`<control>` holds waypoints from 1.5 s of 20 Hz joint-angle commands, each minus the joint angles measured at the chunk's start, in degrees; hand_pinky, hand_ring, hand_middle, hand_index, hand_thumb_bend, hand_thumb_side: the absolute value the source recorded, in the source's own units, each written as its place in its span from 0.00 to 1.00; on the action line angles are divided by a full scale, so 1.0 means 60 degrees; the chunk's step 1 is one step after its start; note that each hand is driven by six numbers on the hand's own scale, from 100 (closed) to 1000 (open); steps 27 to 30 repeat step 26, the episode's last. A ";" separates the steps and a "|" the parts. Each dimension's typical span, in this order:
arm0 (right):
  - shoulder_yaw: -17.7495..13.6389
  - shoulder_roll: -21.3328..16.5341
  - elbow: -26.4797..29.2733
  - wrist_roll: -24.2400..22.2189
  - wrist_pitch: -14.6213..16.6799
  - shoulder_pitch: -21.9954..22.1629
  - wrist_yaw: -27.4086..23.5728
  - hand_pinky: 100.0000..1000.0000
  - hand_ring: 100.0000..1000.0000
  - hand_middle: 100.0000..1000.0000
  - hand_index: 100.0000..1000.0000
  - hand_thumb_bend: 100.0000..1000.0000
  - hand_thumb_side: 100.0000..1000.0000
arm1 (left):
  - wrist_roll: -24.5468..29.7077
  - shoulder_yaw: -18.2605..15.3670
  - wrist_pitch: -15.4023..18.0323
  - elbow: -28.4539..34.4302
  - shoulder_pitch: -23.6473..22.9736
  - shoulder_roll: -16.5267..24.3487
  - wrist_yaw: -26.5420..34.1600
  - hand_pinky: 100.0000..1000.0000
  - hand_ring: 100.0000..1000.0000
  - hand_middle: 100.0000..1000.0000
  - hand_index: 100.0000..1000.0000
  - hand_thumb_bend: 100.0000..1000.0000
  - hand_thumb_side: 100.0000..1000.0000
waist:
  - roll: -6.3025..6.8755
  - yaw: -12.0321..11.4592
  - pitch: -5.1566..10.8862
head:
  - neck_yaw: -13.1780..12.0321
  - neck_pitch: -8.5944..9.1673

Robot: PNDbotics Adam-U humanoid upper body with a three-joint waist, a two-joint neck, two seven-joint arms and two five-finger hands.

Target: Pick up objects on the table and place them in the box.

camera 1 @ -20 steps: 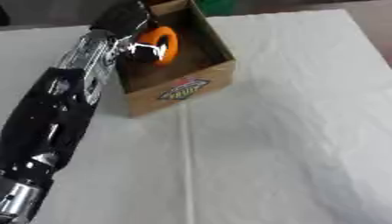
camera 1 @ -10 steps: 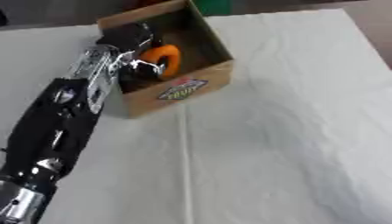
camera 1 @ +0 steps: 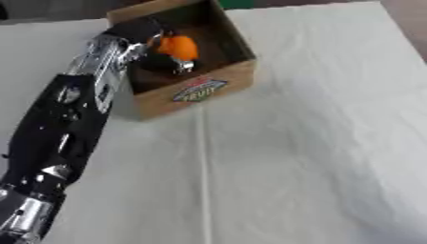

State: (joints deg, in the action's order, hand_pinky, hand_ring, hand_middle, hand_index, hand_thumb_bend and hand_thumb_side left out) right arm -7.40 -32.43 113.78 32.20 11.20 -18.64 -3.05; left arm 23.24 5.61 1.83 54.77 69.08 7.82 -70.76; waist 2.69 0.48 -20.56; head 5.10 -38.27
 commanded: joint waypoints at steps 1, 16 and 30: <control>-0.0102 -0.0189 0.0135 0.0025 0.0018 -0.0071 -0.0018 0.76 0.77 0.73 0.81 0.00 1.00 | -0.0382 -0.0245 -0.0504 0.1055 0.0208 0.0436 0.0483 0.55 0.77 0.83 0.90 1.00 1.00 | -0.0070 -0.0026 0.0174 | -0.0046 -0.0060; -0.0208 -0.0215 0.0135 0.0136 0.0089 0.0043 0.0012 0.76 0.77 0.73 0.81 0.00 1.00 | -0.5790 -0.0898 -0.3134 0.6677 -0.0840 0.1668 0.4786 0.43 0.57 0.65 0.83 0.12 0.81 | -0.0390 -0.0323 0.0298 | 0.0038 0.0179; -0.0291 -0.0178 0.0135 0.0252 0.0124 0.0103 0.0052 0.76 0.77 0.73 0.81 0.00 1.00 | -0.7270 -0.0988 -0.3459 0.8263 -0.3035 0.2460 0.7082 0.49 0.64 0.71 0.89 0.02 1.00 | -0.0599 -0.0538 0.0292 | 0.0112 0.0352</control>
